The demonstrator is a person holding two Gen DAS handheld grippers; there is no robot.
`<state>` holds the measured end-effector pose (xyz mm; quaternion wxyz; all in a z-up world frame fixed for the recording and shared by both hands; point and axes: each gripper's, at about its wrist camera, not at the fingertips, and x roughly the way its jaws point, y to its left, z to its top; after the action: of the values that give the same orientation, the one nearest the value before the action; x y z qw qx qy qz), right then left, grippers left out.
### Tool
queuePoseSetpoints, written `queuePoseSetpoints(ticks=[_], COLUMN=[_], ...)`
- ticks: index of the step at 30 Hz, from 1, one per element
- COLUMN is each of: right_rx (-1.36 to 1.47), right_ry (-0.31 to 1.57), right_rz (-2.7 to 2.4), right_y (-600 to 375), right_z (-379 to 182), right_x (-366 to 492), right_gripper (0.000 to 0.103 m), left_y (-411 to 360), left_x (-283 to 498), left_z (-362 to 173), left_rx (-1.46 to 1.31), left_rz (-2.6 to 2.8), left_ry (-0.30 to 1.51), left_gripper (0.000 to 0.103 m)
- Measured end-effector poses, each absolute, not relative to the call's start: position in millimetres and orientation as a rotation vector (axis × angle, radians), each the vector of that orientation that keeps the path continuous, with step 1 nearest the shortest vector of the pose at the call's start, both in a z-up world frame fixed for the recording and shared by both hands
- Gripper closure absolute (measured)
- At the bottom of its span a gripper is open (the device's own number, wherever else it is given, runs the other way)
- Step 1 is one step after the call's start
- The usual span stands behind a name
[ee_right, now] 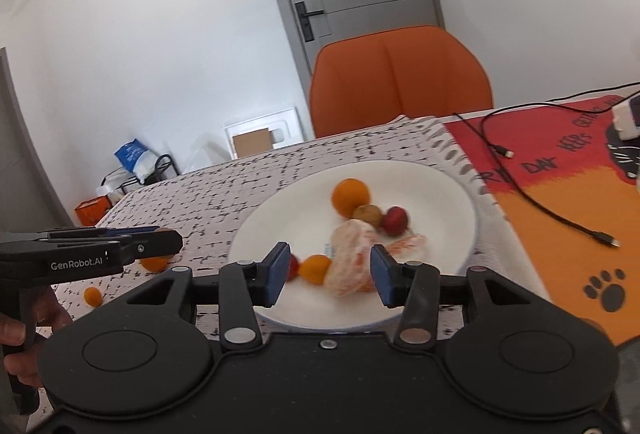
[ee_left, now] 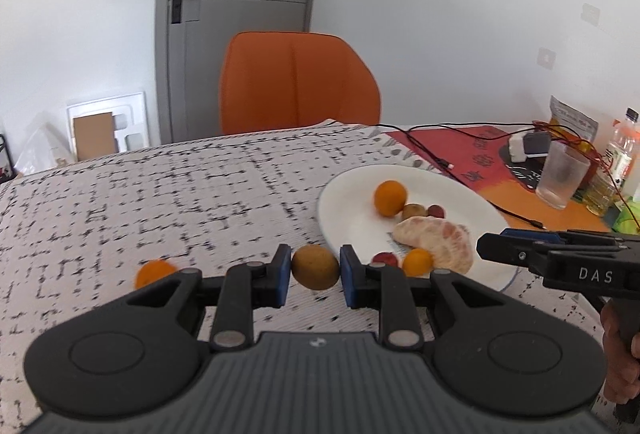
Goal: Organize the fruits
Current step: 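Carry the yellow-green fruit and plum into the white bowl and release both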
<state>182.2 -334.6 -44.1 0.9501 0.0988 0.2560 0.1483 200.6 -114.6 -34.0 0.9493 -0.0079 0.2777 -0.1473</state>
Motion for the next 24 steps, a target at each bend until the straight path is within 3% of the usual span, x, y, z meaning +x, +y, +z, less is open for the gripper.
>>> queuePoseSetpoints(ticks=[16,20,24], right_rx=[0.238,0.237,0.240], right_ry=[0.498,0.499,0.505], right_rz=[0.237,0.236,0.243], right_y=[-365,-366,-363], right_z=[-43,-42,-44], right_x=[168,168,170], right_gripper=[0.057,0.057,0.057], left_y=[-155,-156,-151], left_x=[223,224,220], left_z=[-33,-28,-28], left_rx=[0.022,0.009,0.020], left_rz=[-0.371,-0.362,-0.329], left_ry=[0.567,0.566,0.568], left_gripper=[0.078,0.072,0.058])
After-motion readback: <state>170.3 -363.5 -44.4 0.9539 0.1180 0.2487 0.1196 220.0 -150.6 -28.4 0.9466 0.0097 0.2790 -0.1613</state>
